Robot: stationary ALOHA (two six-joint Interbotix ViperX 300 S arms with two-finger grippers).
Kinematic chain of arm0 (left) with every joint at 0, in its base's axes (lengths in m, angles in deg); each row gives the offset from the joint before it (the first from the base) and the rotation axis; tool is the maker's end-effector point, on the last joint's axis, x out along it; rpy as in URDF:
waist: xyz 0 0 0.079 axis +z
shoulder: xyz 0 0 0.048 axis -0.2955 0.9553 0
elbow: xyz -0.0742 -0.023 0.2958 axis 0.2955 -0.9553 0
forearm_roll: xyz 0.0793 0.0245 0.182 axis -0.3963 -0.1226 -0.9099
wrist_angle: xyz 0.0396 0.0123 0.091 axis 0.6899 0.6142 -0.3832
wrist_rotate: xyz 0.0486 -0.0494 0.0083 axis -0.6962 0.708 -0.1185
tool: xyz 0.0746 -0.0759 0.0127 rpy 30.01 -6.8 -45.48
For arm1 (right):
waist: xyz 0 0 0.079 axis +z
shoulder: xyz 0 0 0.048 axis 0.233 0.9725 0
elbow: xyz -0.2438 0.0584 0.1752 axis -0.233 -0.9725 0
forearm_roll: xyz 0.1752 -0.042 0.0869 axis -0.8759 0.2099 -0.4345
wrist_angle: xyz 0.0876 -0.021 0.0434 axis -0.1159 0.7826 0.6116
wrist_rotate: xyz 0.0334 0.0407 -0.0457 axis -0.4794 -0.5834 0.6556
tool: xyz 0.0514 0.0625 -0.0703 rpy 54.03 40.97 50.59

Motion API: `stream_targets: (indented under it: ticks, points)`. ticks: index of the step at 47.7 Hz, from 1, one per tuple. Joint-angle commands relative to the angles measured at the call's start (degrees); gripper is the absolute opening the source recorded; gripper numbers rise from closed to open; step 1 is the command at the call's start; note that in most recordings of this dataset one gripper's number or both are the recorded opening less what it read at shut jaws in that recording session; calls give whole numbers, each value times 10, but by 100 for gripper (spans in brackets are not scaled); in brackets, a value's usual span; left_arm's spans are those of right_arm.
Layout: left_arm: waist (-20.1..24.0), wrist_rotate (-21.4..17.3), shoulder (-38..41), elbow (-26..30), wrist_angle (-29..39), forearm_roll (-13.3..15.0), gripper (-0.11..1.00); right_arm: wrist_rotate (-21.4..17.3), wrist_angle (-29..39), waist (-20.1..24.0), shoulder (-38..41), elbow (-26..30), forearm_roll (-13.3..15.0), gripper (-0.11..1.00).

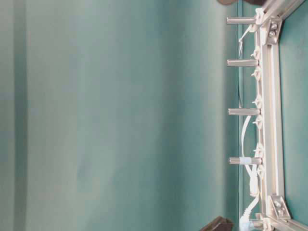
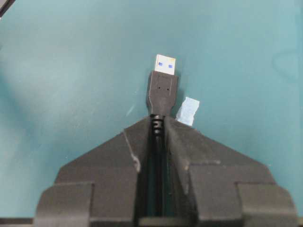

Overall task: Insert the wire through the string loop located on the left side.
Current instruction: 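Close the right gripper on the cable just behind the USB plug, then lift the USB cable and carry it toward the zip-tie loop at the frame corner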

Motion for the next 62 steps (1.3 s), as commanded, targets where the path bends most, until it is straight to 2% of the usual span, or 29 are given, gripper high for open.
stream_targets:
  ticks: [1, 39, 51, 62]
  points:
    - [-2, -1, -9, 4, -3, -2, 73, 2, 7, -4, -4, -1, -3, 11]
    - [-4, -1, -11, 4, -3, -2, 73, 3, 10, -4, -9, 8, -3, 11]
    - [-7, -1, -11, 4, -3, -2, 73, 25, 15, -6, -50, 10, -3, 11]
    - [-14, 1, -11, 5, -3, -2, 73, 31, 43, -15, -89, 10, -2, 11]
